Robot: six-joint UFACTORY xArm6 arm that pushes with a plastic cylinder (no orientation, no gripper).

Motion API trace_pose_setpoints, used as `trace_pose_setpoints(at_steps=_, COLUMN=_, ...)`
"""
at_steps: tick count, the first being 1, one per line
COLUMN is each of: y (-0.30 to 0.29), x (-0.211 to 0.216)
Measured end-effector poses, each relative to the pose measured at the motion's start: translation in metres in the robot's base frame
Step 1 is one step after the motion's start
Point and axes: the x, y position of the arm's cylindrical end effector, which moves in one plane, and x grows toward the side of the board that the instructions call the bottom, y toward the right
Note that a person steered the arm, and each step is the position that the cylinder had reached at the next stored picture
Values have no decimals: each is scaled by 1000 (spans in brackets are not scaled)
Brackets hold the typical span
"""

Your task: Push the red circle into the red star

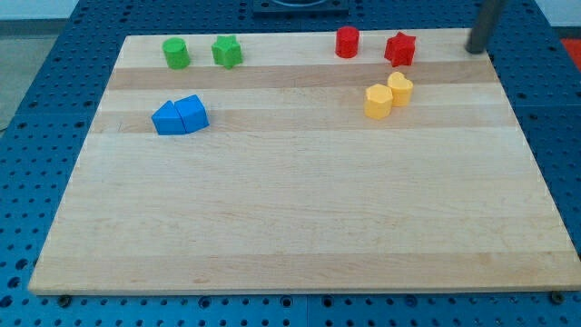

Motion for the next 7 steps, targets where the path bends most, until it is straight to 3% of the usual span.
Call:
trace_pose_setpoints(at_steps=1, y=-61, x=-29)
trace_pose_setpoints(at_steps=3, y=-268, x=-28)
trace_pose_setpoints(at_steps=5, y=-258, x=19)
trace_pose_setpoints(at_steps=7, y=-170, x=39)
